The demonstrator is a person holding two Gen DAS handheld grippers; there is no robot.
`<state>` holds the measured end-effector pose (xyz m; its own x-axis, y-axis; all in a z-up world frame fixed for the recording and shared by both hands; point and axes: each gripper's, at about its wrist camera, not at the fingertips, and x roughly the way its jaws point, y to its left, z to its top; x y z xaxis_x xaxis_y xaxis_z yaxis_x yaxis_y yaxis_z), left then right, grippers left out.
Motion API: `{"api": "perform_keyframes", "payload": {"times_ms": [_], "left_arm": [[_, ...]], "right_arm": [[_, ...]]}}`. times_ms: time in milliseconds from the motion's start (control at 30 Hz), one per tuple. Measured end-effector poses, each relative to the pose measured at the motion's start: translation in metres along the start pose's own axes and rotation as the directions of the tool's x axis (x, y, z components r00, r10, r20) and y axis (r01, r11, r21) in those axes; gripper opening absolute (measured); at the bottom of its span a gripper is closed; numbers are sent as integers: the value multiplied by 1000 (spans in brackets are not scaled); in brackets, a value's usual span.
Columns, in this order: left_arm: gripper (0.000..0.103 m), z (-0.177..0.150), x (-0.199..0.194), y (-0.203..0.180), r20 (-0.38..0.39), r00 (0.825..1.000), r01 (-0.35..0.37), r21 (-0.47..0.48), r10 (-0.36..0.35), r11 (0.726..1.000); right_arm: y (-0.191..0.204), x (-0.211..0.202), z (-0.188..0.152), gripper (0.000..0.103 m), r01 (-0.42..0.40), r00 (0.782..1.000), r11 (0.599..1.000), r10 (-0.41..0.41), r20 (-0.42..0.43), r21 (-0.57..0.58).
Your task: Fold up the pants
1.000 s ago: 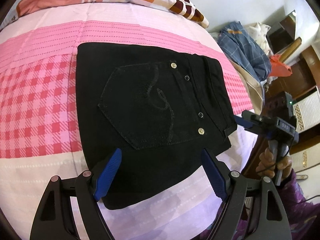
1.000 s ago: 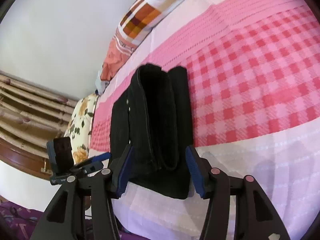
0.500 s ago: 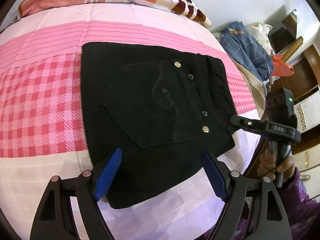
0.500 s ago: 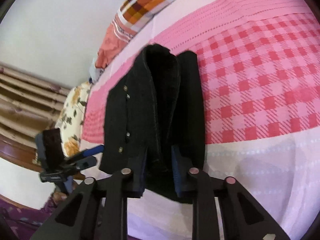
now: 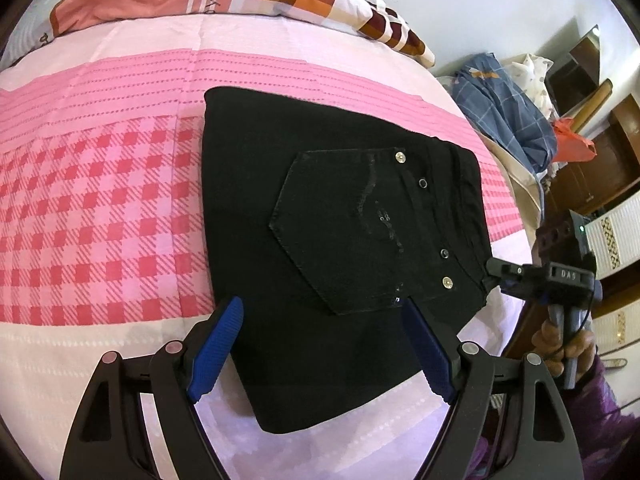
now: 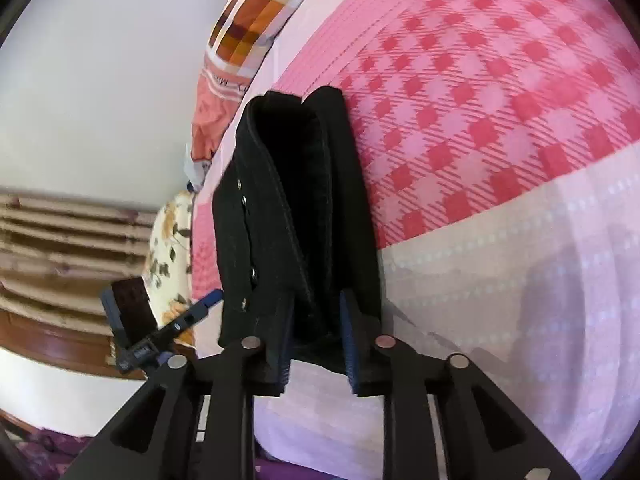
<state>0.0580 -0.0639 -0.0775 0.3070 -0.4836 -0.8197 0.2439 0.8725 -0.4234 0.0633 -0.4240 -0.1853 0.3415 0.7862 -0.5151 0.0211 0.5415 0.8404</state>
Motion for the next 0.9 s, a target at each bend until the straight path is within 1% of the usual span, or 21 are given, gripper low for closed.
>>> {"api": "perform_keyframes", "payload": {"times_ms": [33,100,167,200,233,267,300,333,367,400,433,533,600,633,700,800,900], "left_arm": [[82,0,-1,-1,10,1000,-10,13,10,1000],[82,-1,-2,-2,16,1000,-25,33,25,999],[82,0,-2,-4,21,999,-39,49,38,998],[82,1,-2,-5,27,999,-42,54,40,998],[82,2,-4,-6,42,998,-45,61,43,997],[82,4,-4,-7,51,998,-49,64,46,997],[82,6,-4,-6,56,997,-52,66,49,996],[82,7,-4,-6,58,997,-54,68,50,996],[82,9,-3,-5,62,997,-57,70,53,996],[82,10,-3,-4,66,996,-59,72,54,996],[82,12,-3,-3,75,996,-63,73,57,995],[82,17,-3,0,86,994,-67,81,60,994],[82,20,-3,-1,94,993,-82,95,74,992],[82,22,-3,-2,99,992,-91,103,81,990],[82,25,-3,-4,112,989,-114,120,101,986],[82,29,-1,-4,122,985,-135,130,119,982],[82,32,2,-3,129,981,-165,139,147,976]], "right_arm": [[5,0,0,28,11,1000,1000,-12,-1,-23],[18,-2,2,29,66,998,995,-65,17,-74],[35,-9,8,30,157,986,979,-147,84,-127],[47,-14,12,30,210,973,964,-190,128,-164],[58,-18,15,30,226,967,953,-195,162,-201],[69,-20,19,31,209,969,951,-170,181,-228],[83,-19,24,37,170,974,952,-124,189,-253],[90,-17,26,41,150,976,951,-100,192,-272],[103,-10,29,50,133,979,942,-76,191,-308],[112,-3,32,53,129,980,933,-67,189,-336],[119,8,34,53,134,980,921,-68,188,-366],[125,39,44,53,167,980,904,-109,165,-394],[121,54,50,52,214,973,894,-159,168,-393],[117,58,52,51,222,972,897,-172,162,-383],[109,62,53,51,210,974,911,-161,162,-355],[105,62,50,50,225,970,910,-173,172,-349],[103,66,49,49,254,963,902,-202,177,-351]]}}
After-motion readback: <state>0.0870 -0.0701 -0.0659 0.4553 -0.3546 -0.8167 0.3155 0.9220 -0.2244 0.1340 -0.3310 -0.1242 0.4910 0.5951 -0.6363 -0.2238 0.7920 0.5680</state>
